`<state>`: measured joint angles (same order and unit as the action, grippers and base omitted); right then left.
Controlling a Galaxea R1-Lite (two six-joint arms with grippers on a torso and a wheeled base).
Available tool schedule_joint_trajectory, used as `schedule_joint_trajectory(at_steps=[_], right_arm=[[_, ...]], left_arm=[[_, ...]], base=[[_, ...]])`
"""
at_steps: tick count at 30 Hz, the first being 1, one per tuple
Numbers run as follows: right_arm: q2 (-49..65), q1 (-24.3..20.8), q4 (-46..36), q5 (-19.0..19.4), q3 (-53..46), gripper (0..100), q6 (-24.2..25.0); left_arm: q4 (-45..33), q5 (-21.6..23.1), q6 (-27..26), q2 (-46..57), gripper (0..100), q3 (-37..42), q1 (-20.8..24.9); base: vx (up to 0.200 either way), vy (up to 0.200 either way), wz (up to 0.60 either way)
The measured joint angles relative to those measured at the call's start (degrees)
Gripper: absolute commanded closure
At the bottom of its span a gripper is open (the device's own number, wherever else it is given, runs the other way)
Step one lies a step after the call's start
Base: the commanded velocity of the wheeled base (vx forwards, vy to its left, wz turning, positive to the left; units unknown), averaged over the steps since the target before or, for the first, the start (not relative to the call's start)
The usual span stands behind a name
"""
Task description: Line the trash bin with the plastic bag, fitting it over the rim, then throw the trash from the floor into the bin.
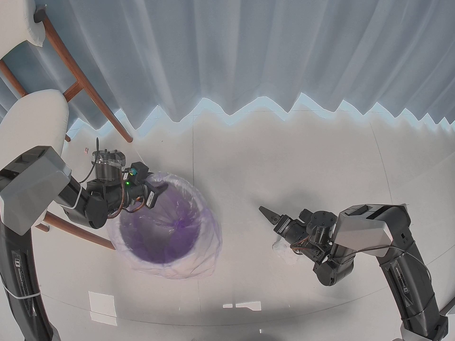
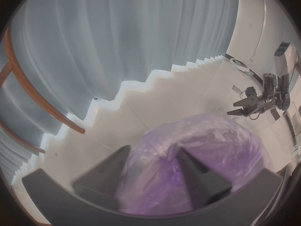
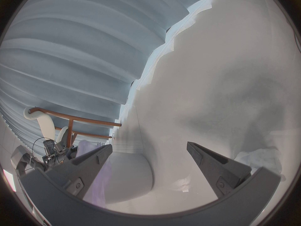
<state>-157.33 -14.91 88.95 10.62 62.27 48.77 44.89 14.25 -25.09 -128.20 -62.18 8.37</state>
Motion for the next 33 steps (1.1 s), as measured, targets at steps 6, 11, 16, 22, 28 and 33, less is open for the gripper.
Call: schedule_joint_trajectory(at_steps=[6, 11, 16, 22, 28, 33], right_arm=[[-0.02, 0.0, 0.02, -0.02, 0.24, 0, -0.06], [-0.05, 0.0, 0.02, 0.0, 0.32, 0, -0.06], [-0.05, 0.0, 0.02, 0.0, 0.32, 0, -0.09], [-0.06, 0.0, 0.02, -0.02, 0.32, 0, -0.09], [-0.24, 0.0, 0.02, 0.0, 0.32, 0, -0.24], [-0.35, 0.0, 0.0, -0.02, 0.32, 0, -0.61]], left_arm=[[-5.51, -0.11, 0.1, 0.17, 100, -4.62, -0.26], [-5.83, -0.2, 0.0, 0.66, 100, -5.16, -0.37], [-5.39, -0.07, -0.12, 1.21, 100, -3.46, -0.41], [-4.85, -0.05, -0.37, 2.62, 100, 2.16, -0.46], [-1.45, -0.32, -0.09, 3.28, 100, 8.63, -0.17], [-1.37, -2.27, 0.1, 3.72, 100, 10.78, 0.2]], base=[[0.0, 0.0, 0.0], [0.0, 0.0, 0.0], [0.0, 0.0, 0.0], [0.0, 0.0, 0.0], [0.0, 0.0, 0.0], [0.0, 0.0, 0.0]])
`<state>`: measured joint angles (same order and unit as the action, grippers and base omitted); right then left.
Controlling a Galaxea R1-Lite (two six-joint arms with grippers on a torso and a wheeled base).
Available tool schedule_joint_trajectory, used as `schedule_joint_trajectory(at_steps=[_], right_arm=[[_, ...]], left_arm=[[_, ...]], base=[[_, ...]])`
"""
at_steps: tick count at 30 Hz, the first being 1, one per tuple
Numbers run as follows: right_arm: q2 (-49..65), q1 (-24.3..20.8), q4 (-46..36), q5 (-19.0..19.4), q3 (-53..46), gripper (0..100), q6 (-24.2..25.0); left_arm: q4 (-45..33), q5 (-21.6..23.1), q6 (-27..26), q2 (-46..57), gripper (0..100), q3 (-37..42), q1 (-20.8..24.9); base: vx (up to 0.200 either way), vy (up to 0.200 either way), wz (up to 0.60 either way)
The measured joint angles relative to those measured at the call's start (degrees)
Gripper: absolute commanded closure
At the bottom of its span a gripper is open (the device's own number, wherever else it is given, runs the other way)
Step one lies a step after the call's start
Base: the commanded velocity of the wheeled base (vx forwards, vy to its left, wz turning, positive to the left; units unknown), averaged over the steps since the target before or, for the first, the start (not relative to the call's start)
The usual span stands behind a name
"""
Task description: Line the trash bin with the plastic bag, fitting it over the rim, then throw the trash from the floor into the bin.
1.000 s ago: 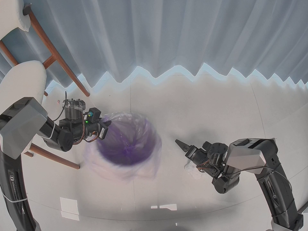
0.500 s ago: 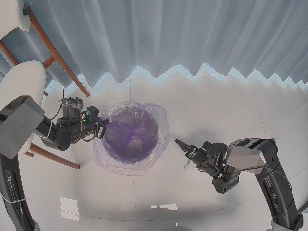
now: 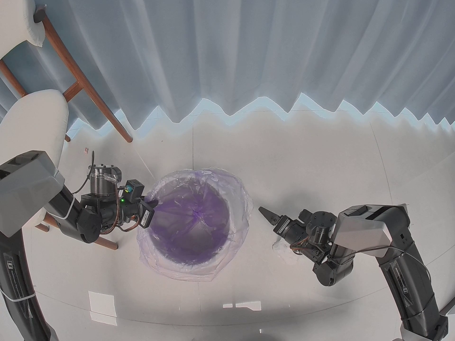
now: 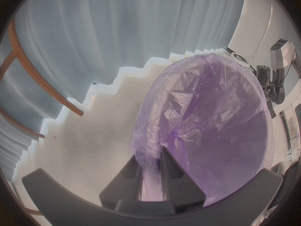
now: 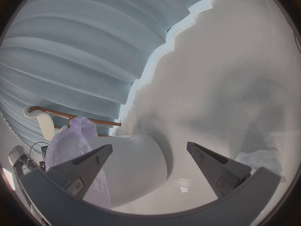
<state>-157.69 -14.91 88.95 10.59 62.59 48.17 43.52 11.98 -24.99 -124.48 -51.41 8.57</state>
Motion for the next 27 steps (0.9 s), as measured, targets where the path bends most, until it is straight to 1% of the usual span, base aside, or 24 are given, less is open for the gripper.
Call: schedule_joint_trajectory(at_steps=[4, 6, 12, 13, 18, 23, 27], right_arm=[[0.0, 0.0, 0.02, 0.0, 0.01, 0, -0.02], [0.0, 0.0, 0.0, 0.02, 0.01, 0, -0.05], [0.0, 0.0, 0.02, 0.02, 0.04, 0, -0.09], [-0.01, 0.0, 0.02, 0.02, 0.04, 0, -0.09], [-0.01, 0.0, 0.02, 0.02, 0.06, 0, -0.09], [-0.01, 0.0, 0.02, 0.0, 0.06, 0, -0.09], [-0.01, 0.0, 0.02, 0.02, 0.06, 0, -0.09]], left_arm=[[-1.69, -0.93, 0.34, 1.66, 100, 0.69, 0.22], [-2.44, -1.18, 1.49, 2.95, 100, 0.78, 0.27], [-1.78, -1.39, 2.74, 4.85, 100, 1.24, 0.27], [-1.8, -1.51, 2.85, 5.02, 0, 1.27, 0.29], [-1.35, -2.46, 3.12, 5.71, 0, 1.85, 0.33], [0.99, -2.38, 3.21, 5.96, 0, 2.18, 0.3], [4.33, -2.39, 3.32, 6.45, 0, 3.73, 0.3]], base=[[0.0, 0.0, 0.0], [0.0, 0.0, 0.0], [0.0, 0.0, 0.0], [0.0, 0.0, 0.0], [0.0, 0.0, 0.0], [0.0, 0.0, 0.0], [0.0, 0.0, 0.0]])
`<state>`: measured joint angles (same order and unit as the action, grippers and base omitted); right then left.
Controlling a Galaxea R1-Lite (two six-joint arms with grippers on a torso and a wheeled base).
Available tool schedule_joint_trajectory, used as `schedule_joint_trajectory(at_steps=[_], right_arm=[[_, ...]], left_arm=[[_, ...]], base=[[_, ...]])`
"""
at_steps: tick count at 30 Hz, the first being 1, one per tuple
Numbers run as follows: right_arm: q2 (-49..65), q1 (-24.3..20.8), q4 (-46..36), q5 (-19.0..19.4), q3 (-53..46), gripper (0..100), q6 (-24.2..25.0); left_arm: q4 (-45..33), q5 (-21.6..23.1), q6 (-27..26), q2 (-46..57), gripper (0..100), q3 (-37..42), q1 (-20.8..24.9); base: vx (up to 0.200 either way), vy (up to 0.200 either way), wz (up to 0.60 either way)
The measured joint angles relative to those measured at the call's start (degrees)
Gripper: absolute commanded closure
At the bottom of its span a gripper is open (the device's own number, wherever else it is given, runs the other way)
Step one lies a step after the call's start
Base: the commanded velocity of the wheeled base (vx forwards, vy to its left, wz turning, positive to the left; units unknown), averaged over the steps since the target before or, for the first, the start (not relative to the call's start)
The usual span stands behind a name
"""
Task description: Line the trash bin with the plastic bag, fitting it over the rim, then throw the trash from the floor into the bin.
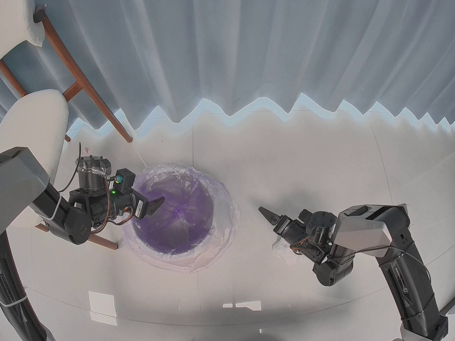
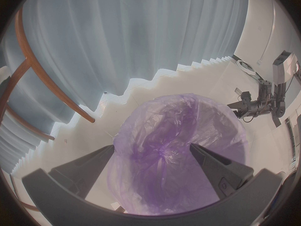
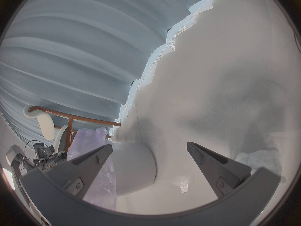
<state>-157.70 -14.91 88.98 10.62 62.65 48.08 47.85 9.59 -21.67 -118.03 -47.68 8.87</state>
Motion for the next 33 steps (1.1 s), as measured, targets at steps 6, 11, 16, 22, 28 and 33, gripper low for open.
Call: schedule_joint_trajectory(at_steps=[6, 11, 16, 22, 28, 33], right_arm=[[0.0, 0.0, 0.0, -0.02, 0.0, 0, 0.0], [0.0, -0.02, 0.0, 0.0, -0.05, 0, 0.04], [0.01, -0.02, 0.0, -0.04, -0.13, 0, 0.22], [0.2, -0.02, 0.0, -0.5, -0.61, 0, 0.33], [1.38, -0.5, 0.0, -2.44, -2.67, 0, 0.0], [3.49, -0.99, -0.09, -4.6, -5.1, 0, -2.43]], left_arm=[[1.22, -0.07, 1.56, 3.86, 0, 5.99, -0.04], [1.88, -0.1, 5.67, 10.36, 0, 12.32, 0.13], [6.05, -0.73, 17.23, 19.25, 0, 18.16, 2.69], [18.91, -3.04, 34.69, 30.24, 0, 23.32, 9.48], [22.3, -2.32, 38.83, 41.0, 0, 25.69, 12.57], [13.37, -0.21, 36.54, 47.17, 0, 25.82, 11.13]], base=[[0.0, 0.0, 0.0], [0.0, 0.0, 0.0], [0.0, 0.0, 0.0], [-0.067, 0.0, 0.0], [-0.2, 0.0, 0.0], [-0.2, 0.0, 0.0]])
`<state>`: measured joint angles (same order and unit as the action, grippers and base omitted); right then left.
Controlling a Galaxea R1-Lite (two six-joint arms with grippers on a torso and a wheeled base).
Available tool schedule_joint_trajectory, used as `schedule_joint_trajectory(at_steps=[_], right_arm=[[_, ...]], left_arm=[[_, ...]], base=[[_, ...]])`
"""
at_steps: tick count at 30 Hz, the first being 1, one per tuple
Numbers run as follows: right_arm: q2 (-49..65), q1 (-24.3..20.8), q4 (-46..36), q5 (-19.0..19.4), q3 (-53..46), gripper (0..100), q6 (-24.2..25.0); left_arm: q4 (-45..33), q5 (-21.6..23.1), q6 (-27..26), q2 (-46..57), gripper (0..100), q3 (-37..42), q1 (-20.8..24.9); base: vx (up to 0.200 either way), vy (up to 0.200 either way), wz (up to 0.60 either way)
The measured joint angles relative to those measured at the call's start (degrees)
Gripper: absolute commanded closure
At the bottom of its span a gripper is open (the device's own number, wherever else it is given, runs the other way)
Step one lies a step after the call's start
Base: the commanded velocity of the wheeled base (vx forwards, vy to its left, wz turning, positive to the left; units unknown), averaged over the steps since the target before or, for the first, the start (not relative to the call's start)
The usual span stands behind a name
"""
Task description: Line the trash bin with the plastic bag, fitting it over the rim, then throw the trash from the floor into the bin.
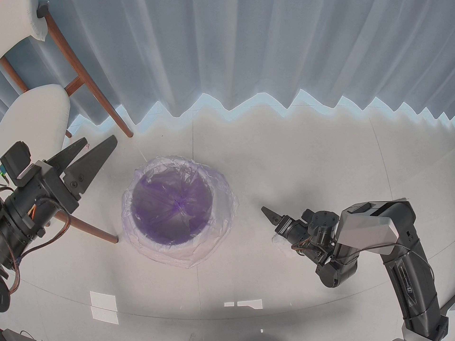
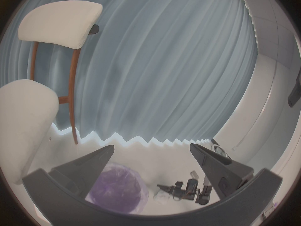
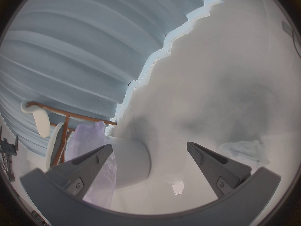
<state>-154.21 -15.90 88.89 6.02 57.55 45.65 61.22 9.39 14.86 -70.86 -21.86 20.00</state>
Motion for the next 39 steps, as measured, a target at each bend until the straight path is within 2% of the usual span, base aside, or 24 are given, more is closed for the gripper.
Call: schedule_joint_trajectory(at_steps=[3, 10, 13, 18, 23, 31, 39], right_arm=[[0.95, -0.13, -3.99, -0.48, 0.2, 0, -2.71], [3.13, 1.12, -23.65, -2.96, 8.81, 0, -14.15], [4.55, 2.21, -32.38, -4.08, 12.98, 0, -17.38], [7.02, 4.22, -42.58, -9.25, 19.07, 0, -25.43], [6.61, 6.92, -43.9, -13.17, 24.28, 0, -31.05], [3.41, 8.66, -41.0, -13.35, 25.44, 0, -31.89], [-0.91, 6.86, -40.34, -13.15, 25.22, 0, -32.0]], left_arm=[[-5.69, 1.08, -0.72, 3.12, 0, -0.33, -1.62], [-13.14, 1.77, -1.23, 9.48, 0, -3.74, -3.67], [-15.52, 1.37, -1.27, 11.36, 0, -5.9, -4.11], [-17.7, 0.95, -1.07, 13.65, 0, -8.02, -4.79], [-18.6, 1.1, -0.99, 15.06, 0, -8.07, -5.23], [-23.19, 2.29, -0.99, 17.12, 0, -7.79, -5.32], [-23.45, 2.4, -0.93, 17.94, 0, -7.85, -5.4]], base=[[-0.133, 0.0, 0.0], [0.0, 0.0, 0.0], [0.0, 0.0, 0.0], [0.0, 0.0, 0.0], [0.0, 0.0, 0.0], [0.0, 0.0, 0.0], [0.0, 0.0, 0.0]])
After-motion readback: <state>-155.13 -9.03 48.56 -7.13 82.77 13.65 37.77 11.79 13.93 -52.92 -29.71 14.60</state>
